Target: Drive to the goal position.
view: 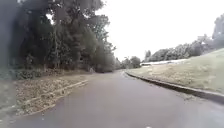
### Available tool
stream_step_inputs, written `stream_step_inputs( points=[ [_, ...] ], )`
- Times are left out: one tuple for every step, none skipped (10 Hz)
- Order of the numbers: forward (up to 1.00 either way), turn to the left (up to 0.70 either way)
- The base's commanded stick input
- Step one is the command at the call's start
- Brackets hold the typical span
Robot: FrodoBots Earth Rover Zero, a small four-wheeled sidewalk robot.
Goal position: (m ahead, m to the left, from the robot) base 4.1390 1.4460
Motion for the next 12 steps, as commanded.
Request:
stream_step_inputs(
  points=[
    [0.45, 0.00],
    [0.45, 0.00],
    [0.45, 0.00],
    [0.45, 0.00],
    [0.45, 0.00],
    [0.45, 0.00],
    [0.45, 0.06],
    [0.45, 0.14],
    [0.45, 0.27],
    [0.45, 0.27],
    [0.45, 0.27],
    [0.45, 0.27]
  ],
)
